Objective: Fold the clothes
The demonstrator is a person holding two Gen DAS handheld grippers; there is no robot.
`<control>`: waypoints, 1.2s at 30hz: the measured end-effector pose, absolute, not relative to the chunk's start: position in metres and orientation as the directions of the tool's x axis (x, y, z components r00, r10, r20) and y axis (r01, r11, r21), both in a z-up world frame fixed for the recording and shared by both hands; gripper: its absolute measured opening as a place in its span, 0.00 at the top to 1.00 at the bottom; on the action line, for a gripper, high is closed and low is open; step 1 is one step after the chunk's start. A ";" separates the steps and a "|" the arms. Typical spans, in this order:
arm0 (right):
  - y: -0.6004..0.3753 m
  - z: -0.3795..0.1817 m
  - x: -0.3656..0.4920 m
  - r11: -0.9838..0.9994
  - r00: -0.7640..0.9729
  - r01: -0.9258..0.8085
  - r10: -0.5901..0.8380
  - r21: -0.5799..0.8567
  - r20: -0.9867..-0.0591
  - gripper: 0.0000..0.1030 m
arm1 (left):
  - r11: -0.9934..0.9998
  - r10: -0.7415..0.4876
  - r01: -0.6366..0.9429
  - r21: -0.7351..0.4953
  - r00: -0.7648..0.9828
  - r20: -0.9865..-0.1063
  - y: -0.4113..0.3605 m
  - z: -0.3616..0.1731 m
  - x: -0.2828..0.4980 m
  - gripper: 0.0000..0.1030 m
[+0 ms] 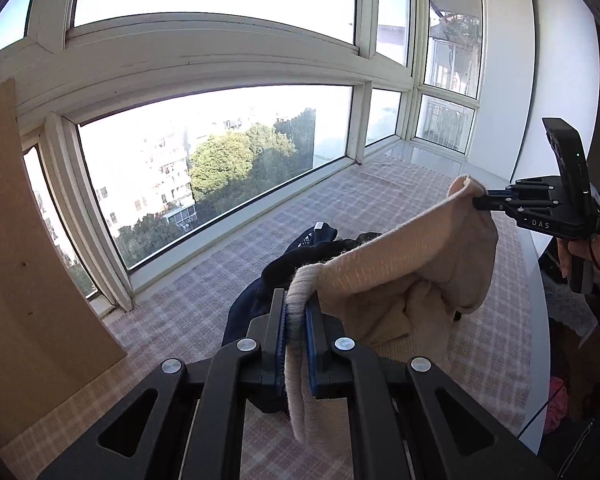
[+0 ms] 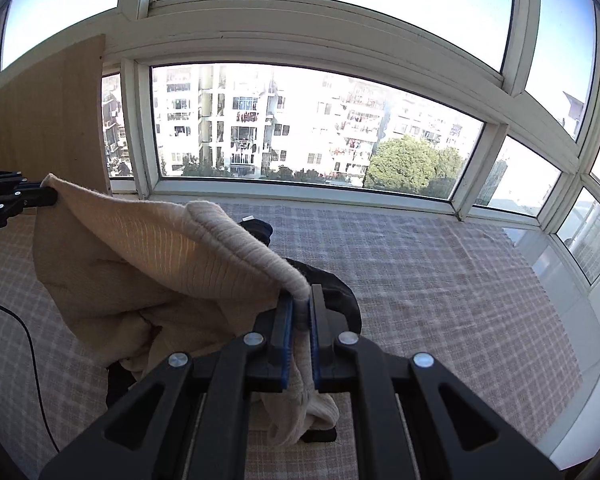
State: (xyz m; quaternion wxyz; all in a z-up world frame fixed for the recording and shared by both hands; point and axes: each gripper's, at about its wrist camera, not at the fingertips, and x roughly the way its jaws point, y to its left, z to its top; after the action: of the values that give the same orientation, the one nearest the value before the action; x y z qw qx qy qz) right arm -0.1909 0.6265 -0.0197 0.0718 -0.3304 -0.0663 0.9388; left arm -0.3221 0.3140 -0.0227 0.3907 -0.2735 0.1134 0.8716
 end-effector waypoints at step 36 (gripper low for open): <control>0.361 -0.172 -0.110 -0.969 -0.440 0.243 -0.066 -0.048 -0.896 0.79 | -0.584 0.471 -0.808 -0.072 -0.265 -0.841 0.179 -0.134 -0.197 0.66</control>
State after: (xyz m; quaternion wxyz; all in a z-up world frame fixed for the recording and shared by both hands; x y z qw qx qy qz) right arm -0.1099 0.3611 -0.1724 -0.0915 -0.5212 -0.0848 0.8443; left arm -0.1966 0.1795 -0.1340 0.4141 -0.4425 0.1907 0.7722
